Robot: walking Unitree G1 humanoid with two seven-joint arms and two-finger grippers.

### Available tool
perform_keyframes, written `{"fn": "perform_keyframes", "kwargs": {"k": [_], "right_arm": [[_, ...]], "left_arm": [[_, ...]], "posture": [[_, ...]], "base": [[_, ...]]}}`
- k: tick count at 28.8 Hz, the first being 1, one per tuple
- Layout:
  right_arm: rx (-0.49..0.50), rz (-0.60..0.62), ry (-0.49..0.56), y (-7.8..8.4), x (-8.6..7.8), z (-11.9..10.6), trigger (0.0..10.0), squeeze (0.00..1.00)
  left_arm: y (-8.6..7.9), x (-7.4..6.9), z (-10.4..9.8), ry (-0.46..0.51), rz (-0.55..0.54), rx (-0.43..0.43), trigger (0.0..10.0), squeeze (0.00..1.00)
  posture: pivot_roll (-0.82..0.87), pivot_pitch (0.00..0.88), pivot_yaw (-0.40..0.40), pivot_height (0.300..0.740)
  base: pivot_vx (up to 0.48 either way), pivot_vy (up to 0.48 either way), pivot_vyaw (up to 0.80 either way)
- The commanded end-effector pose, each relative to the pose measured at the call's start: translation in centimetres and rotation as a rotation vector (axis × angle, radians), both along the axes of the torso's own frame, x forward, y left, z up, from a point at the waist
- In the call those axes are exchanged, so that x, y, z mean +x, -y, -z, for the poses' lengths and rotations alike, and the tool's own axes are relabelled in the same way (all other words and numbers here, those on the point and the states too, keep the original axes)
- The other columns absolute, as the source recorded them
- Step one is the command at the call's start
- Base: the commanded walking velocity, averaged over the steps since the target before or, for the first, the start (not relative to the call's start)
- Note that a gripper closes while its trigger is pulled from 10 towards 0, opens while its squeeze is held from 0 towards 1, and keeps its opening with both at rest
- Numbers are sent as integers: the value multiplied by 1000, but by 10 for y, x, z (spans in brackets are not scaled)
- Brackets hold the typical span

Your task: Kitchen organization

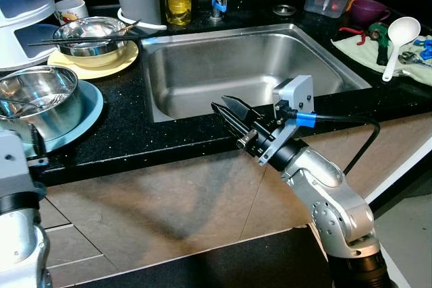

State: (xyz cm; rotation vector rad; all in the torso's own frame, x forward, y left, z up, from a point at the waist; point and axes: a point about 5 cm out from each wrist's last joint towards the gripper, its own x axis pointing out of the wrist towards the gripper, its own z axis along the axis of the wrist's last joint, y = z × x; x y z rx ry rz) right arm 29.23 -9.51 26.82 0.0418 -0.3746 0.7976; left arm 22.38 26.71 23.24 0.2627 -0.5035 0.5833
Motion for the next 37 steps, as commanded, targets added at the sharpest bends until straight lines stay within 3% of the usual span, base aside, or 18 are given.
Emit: {"fn": "perform_keyframes", "kwargs": {"k": [1,10,16,23,33,34,36,37], "right_arm": [[7,-5,-1,-1,0,2,10000,0],[-31,-62,6,-6,-2,1,10000,0],[-171,-195,-19,-15,-12,13,10000,0],[-220,-400,6,-27,-35,14,10000,0],[-222,-405,16,-28,-35,13,10000,0],[-226,-403,20,-27,-34,12,10000,0],[-228,-402,21,-27,-34,11,10000,0],[-230,-403,21,-27,-34,11,10000,0]], "left_arm": [[-5,0,-3,14,-8,-15,10000,0],[-8,9,-13,45,31,-12,10000,0],[-16,13,-15,39,15,-24,10000,0],[-22,15,-12,22,4,-52,10000,0],[-22,23,-8,-8,41,-90,10000,0],[-21,26,-10,-3,52,-92,1529,0],[-21,27,-11,0,54,-92,1529,0],[-21,28,-12,2,56,-92,0,0]], "posture": [[-33,194,-32,740],[-36,190,-32,740],[-36,190,-31,740],[-35,188,-32,740],[-34,186,-31,740],[-35,185,-29,740],[-35,185,-29,740],[-35,185,-28,740]], "base": [[0,0,0],[0,0,0],[0,0,0],[0,0,0],[0,0,0],[0,0,0],[0,0,0],[0,0,0]]}}
